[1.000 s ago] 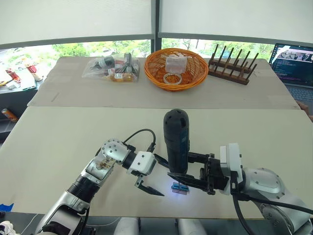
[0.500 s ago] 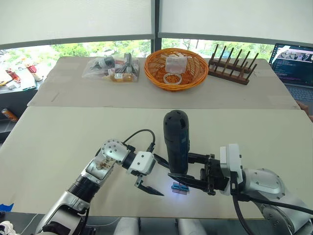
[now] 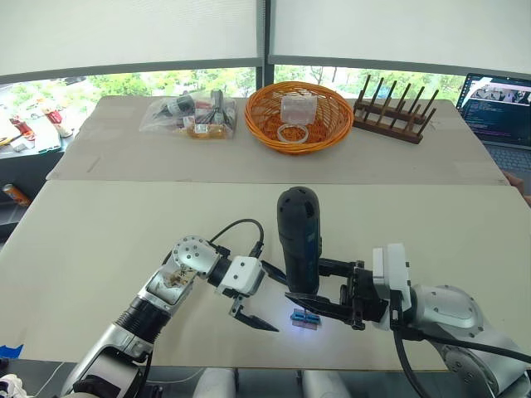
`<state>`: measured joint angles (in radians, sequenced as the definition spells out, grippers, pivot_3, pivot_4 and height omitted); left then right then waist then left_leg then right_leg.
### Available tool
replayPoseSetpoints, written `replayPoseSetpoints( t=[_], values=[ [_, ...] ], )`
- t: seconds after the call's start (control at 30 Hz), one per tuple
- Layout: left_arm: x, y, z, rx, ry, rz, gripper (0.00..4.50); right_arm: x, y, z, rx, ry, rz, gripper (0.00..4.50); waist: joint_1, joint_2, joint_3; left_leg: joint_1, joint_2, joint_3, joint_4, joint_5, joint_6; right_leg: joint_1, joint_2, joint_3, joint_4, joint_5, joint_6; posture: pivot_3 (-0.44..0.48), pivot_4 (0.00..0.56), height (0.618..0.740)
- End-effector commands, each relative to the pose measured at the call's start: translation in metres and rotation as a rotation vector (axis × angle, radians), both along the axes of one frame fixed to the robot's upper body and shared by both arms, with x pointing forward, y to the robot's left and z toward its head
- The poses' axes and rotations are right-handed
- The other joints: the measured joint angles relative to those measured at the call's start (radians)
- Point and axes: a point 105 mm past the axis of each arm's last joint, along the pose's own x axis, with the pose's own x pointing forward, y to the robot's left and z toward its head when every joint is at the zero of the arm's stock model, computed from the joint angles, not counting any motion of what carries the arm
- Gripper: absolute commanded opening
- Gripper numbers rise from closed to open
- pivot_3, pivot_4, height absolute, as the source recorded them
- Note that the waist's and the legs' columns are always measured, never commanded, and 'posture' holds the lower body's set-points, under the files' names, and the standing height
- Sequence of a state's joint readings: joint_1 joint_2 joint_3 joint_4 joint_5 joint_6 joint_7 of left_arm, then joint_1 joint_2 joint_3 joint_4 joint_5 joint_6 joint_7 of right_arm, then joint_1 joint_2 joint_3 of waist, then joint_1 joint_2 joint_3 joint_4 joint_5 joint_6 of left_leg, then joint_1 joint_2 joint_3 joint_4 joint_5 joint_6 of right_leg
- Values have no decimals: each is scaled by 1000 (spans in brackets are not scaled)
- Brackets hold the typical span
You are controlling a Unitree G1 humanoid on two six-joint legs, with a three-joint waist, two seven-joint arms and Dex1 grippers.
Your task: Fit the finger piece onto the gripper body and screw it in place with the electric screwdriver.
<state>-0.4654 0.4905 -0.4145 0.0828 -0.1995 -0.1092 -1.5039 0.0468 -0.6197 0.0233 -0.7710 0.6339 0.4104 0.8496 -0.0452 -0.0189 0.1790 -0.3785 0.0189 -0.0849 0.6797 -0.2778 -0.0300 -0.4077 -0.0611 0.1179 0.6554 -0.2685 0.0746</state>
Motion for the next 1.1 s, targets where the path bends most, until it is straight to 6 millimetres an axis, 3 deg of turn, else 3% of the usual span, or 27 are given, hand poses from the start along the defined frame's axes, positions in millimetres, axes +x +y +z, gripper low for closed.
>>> replayPoseSetpoints(
  t=[0.03, 1.1],
  values=[
    [0, -2, 6, -17, -34, -19, 4500, -5, 1, 15, 36, -81, 20, 1933, 0, 0, 0, 0, 0, 0, 0, 0, 0, 0, 0, 0, 0, 0, 0, 0, 150, 740],
    [0, -2, 7, -15, -34, -17, 4500, -6, 1, 9, 24, -58, 16, 1933, 0, 0, 0, 2, 0, 0, 0, 0, 0, 2, 0, 0, 0, 0, 0, 0, 150, 740]
  ],
)
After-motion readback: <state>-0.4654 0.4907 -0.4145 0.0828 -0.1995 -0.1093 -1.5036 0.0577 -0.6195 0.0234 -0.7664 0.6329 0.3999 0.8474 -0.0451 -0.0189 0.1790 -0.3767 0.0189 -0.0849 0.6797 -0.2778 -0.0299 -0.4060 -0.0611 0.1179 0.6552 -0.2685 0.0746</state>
